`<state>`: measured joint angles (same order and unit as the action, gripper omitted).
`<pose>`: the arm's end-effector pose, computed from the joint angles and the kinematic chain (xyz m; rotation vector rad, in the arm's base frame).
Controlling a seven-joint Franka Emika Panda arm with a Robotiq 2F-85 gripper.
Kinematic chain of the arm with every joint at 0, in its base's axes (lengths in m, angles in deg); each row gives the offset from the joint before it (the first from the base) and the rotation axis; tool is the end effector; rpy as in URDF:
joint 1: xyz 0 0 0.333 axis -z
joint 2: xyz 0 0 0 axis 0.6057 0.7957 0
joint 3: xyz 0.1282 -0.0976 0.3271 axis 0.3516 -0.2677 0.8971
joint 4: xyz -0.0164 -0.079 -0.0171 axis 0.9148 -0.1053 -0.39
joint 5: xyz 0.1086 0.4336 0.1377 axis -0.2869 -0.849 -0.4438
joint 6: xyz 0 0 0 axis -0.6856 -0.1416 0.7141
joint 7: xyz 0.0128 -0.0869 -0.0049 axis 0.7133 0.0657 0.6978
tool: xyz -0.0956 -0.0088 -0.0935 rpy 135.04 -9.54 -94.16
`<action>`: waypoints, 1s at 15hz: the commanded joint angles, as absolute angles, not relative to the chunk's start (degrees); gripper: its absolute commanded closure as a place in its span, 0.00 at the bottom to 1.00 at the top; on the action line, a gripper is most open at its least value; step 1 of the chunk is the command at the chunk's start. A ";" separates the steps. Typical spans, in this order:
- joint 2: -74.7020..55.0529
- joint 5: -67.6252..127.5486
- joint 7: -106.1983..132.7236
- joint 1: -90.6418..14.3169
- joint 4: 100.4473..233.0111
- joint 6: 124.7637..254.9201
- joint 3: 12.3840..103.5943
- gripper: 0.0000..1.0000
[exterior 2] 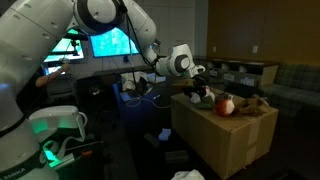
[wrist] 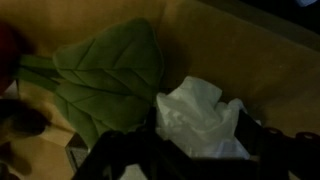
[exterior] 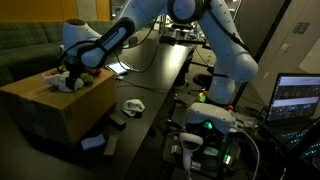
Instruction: Pick up all the objects on the box and put them on table, then pick up the all the objects on the table and put them on the box
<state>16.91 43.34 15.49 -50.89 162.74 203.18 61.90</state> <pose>0.8070 0.1957 0.1945 2.8998 0.6118 0.4559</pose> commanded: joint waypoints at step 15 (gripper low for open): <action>6.63 38.39 25.37 -49.23 171.58 198.91 70.61 0.99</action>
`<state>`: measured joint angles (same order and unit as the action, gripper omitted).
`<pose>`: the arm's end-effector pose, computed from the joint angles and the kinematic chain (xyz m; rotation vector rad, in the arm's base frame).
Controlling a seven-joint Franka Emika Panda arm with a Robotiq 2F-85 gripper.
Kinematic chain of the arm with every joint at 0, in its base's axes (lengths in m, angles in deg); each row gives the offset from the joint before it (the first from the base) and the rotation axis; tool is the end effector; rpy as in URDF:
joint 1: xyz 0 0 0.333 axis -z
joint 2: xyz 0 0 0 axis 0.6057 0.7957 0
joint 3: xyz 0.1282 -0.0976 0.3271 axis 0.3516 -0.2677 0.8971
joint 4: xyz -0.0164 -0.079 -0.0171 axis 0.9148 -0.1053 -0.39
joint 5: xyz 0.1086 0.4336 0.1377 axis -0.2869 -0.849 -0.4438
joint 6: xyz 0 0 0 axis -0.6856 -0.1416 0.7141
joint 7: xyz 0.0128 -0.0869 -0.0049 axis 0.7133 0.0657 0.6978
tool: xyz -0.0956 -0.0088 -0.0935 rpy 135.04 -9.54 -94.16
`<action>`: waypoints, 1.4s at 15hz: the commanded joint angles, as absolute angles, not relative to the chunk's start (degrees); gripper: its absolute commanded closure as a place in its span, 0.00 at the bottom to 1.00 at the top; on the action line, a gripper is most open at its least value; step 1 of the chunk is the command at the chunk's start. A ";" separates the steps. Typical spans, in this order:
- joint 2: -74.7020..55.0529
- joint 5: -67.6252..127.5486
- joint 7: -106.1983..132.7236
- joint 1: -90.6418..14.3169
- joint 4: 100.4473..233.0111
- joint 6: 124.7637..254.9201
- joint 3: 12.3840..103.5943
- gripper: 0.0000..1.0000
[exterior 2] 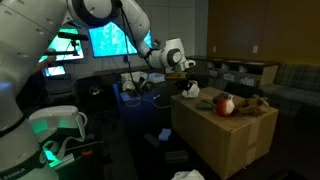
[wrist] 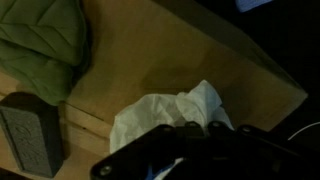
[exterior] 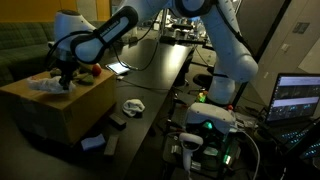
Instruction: Pick up all the objects on the box and put them on table, then pick up the all the objects on the table and put them on the box
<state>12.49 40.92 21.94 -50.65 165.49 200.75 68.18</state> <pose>0.7762 0.2622 0.2306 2.9295 0.8440 0.4419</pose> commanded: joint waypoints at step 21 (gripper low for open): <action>0.93 37.62 19.54 -50.71 203.11 204.87 70.58 0.99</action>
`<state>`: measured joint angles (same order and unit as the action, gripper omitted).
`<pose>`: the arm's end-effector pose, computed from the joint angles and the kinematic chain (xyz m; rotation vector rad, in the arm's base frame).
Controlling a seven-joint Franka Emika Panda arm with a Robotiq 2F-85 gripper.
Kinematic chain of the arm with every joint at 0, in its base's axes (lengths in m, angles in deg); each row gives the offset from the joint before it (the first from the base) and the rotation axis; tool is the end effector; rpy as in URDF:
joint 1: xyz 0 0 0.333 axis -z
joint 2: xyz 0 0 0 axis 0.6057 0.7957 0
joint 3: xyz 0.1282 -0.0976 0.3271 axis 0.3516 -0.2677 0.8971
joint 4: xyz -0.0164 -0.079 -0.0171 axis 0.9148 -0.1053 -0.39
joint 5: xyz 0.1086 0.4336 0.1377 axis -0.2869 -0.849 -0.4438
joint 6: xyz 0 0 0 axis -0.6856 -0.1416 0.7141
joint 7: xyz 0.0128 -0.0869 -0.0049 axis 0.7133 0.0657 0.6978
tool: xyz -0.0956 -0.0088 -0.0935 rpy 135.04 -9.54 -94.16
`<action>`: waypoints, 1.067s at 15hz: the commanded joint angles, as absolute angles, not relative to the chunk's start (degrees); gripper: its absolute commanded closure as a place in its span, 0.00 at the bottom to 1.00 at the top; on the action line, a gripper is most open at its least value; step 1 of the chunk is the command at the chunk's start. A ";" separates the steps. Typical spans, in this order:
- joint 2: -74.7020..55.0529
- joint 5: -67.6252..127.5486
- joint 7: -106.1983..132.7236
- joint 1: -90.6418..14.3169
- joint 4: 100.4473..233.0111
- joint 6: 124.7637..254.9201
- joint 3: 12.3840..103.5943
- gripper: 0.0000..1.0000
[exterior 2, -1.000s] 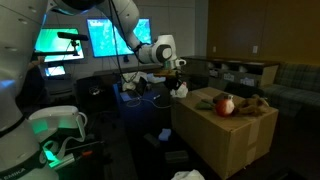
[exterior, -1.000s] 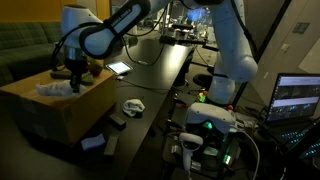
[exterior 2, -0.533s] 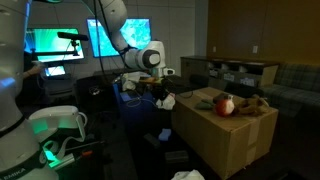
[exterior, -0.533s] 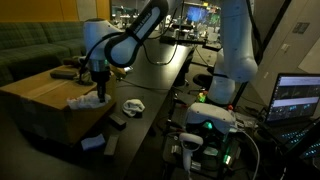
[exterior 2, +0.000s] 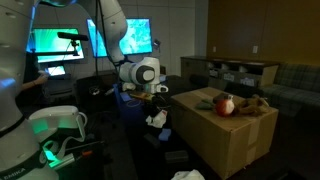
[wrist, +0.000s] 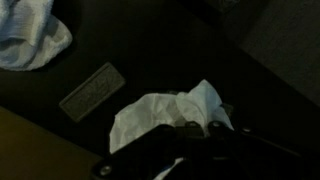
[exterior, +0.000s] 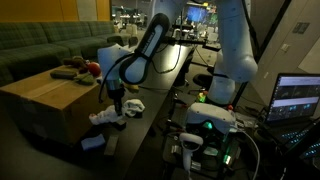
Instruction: Pick up all the objects on the box and put them on table, then pick up the all the objects on the table and put them on the box
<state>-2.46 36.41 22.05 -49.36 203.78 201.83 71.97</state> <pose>0.5313 0.2227 0.1197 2.9752 0.9037 -0.1608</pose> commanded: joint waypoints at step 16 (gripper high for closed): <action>13.59 37.54 8.74 -55.41 197.13 208.33 62.79 0.99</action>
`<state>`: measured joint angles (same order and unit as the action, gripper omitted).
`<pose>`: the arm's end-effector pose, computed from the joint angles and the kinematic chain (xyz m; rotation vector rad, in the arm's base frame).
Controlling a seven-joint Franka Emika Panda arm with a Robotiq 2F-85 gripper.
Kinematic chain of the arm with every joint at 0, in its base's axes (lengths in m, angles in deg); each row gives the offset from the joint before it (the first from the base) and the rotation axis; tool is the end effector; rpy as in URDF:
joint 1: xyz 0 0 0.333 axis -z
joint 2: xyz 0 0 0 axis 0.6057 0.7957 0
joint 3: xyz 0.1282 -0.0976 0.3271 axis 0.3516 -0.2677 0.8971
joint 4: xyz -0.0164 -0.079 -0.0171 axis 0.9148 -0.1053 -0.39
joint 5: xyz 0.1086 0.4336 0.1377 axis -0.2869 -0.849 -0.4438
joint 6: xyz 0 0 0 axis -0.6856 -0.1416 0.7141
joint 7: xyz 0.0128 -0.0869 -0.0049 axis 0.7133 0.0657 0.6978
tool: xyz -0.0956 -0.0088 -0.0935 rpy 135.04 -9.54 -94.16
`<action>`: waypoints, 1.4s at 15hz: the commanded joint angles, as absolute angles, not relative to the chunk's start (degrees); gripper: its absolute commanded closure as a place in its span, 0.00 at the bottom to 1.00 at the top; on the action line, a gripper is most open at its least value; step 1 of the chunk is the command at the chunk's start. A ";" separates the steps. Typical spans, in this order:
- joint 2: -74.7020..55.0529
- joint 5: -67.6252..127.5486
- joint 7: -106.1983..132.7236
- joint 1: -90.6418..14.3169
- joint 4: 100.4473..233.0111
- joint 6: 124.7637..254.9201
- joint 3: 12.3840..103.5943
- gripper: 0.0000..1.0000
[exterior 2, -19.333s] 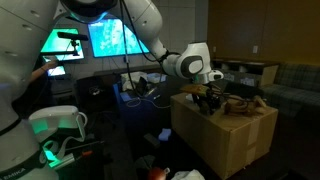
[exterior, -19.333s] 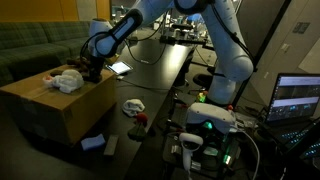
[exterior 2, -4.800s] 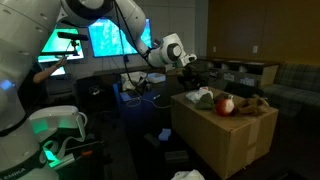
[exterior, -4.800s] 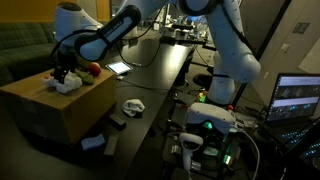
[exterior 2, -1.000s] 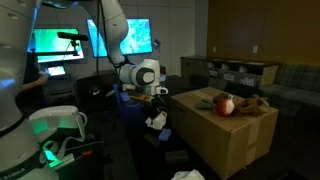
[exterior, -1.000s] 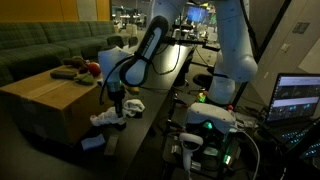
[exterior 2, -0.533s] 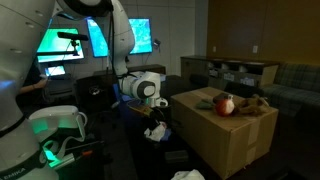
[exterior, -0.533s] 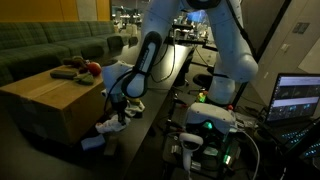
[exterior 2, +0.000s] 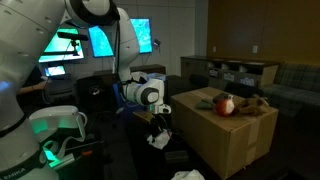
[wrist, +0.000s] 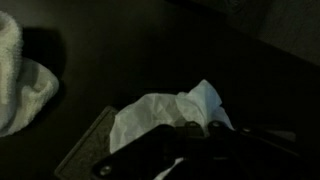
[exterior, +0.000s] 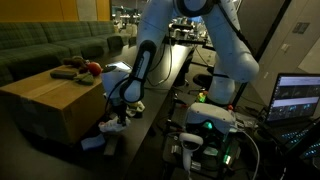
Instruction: Pick up all the objects on the box and put them on table, then pick up the all the objects on the table and put them on the box
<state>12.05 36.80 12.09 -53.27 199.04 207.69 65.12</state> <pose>0.5318 0.1924 0.0045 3.0064 0.5836 -0.2626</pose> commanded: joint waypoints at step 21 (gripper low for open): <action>5.89 37.31 -5.81 -59.14 201.40 206.17 55.40 0.00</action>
